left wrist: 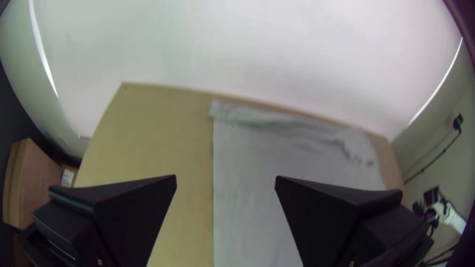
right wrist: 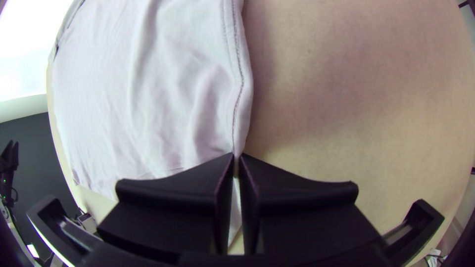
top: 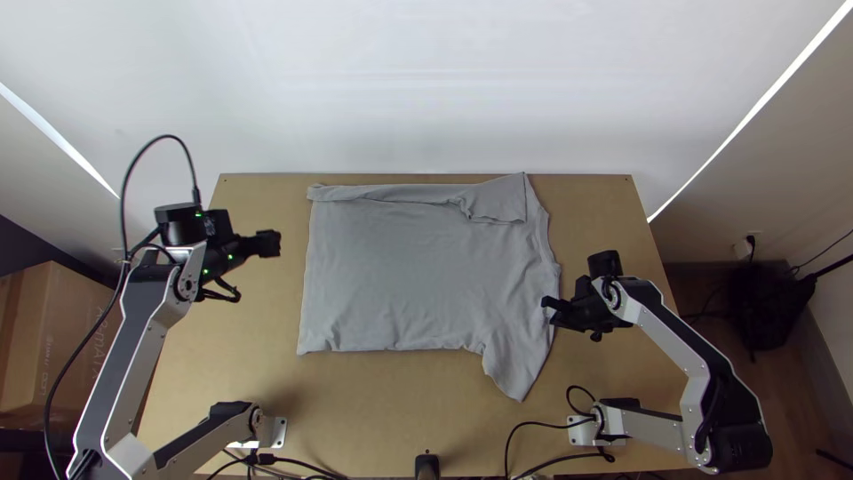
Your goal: Fold the t-shirt
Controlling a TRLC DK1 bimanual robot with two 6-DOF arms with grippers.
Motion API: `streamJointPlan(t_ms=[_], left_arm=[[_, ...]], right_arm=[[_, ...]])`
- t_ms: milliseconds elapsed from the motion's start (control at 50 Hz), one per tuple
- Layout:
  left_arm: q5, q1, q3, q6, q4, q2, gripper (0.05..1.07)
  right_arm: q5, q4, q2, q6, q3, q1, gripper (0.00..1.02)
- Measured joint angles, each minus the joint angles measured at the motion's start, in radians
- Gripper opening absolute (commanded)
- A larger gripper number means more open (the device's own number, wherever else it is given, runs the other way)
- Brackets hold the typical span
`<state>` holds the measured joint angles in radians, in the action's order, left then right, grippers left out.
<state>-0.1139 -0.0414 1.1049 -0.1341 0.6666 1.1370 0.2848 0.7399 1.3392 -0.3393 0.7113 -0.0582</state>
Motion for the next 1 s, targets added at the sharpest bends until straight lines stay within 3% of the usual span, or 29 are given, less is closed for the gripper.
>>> streamJointPlan(t_ms=[340, 500, 1000], left_arm=[[-0.040, 0.003, -0.280, 0.307, 0.220, 0.011, 1.02], [-0.040, 0.019, -0.352, 0.397, 0.290, 0.020, 1.02], [0.018, 0.211, -0.445, 0.468, 0.326, 0.053, 1.01]], right_arm=[[0.000, 0.002, -0.066, 0.000, 0.000, 0.027, 0.03], [0.000, 0.002, -0.081, 0.000, 0.000, 0.027, 0.03], [0.000, 0.002, -0.092, -0.019, -0.008, 0.019, 0.03]])
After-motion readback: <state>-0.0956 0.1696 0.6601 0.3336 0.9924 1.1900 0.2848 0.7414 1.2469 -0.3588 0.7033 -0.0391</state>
